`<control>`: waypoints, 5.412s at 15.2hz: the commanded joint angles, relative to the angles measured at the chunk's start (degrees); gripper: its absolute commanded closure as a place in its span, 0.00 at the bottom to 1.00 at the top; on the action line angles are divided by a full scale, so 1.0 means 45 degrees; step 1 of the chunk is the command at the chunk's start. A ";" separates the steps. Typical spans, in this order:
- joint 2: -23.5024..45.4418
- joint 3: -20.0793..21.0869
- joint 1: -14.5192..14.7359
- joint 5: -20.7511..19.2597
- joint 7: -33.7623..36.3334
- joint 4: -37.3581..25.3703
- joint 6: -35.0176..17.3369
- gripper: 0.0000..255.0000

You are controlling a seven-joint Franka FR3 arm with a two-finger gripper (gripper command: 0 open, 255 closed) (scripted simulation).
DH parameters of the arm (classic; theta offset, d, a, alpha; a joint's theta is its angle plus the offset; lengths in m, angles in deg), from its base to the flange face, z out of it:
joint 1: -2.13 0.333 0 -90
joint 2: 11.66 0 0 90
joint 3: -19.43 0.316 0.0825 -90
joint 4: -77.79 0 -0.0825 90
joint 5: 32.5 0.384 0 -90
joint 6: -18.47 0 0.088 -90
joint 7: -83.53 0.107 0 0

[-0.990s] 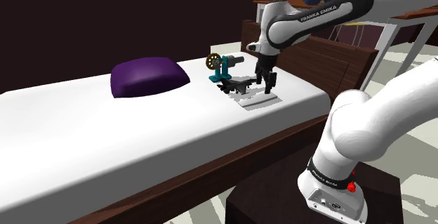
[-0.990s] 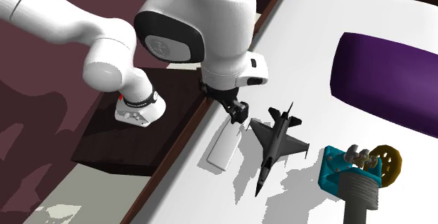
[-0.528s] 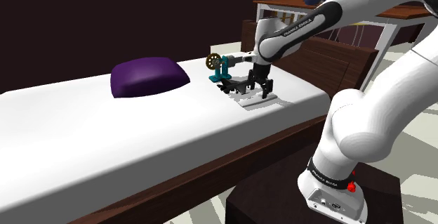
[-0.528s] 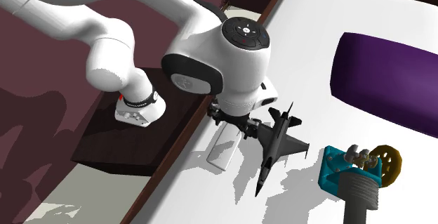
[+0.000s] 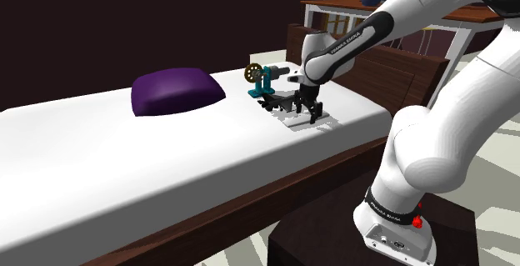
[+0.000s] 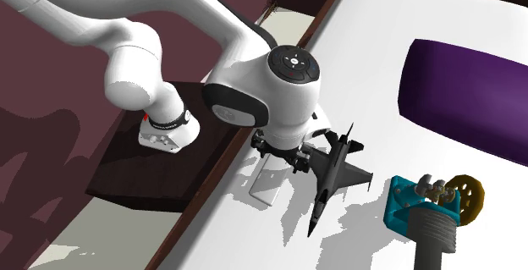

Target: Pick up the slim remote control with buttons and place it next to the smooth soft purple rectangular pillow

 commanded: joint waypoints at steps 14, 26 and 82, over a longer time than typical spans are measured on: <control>0.0027 -0.0008 0.0009 0.0005 0.0004 0.0024 -0.0053 1.00; -0.1508 0.0805 -0.0311 -0.0179 0.0302 -0.0898 0.2352 1.00; 0.7119 0.2988 0.2165 0.5387 0.1512 -1.2292 0.6183 1.00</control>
